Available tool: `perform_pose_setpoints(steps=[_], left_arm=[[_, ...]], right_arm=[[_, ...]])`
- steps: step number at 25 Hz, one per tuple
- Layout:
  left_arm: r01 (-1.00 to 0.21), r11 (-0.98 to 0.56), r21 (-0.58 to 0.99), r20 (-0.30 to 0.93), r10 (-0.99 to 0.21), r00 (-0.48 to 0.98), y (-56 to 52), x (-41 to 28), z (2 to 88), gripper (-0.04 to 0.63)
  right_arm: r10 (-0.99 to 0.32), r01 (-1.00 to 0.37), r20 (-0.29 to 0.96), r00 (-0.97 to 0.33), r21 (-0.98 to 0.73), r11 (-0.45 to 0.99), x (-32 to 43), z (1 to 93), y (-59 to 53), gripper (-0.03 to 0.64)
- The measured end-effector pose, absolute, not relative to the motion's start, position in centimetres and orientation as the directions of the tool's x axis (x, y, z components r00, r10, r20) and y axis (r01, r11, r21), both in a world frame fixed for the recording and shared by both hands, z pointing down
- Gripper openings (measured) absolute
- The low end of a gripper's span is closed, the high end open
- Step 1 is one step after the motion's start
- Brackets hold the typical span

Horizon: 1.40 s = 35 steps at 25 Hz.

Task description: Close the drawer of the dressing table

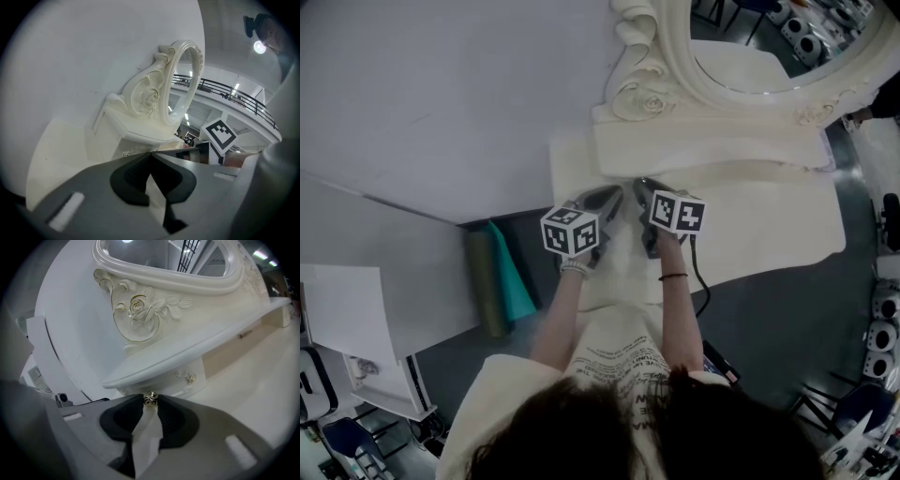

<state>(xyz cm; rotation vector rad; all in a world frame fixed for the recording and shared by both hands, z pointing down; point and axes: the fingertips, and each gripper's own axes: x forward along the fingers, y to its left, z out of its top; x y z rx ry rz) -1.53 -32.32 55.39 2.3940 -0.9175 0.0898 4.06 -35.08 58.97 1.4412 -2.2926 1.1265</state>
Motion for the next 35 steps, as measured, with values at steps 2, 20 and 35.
perform_pose_setpoints(steps=[2,20,35], left_arm=[[-0.634,-0.604,0.483,0.254,-0.596,0.762,-32.2,-1.6,55.3,0.003],[-0.617,-0.646,0.449,0.245,-0.575,0.780,-29.4,-1.1,53.8,0.002],[-0.581,-0.710,0.397,0.230,-0.536,0.812,-25.6,0.0,51.9,0.003]], right_arm=[[-0.683,-0.838,0.530,-0.503,-0.492,0.236,4.0,58.9,-35.0,0.095],[-0.683,-0.783,0.445,-0.579,-0.537,0.314,4.0,57.1,-32.1,0.094],[-0.659,-0.744,0.384,-0.646,-0.508,0.434,3.2,54.9,-27.8,0.024]])
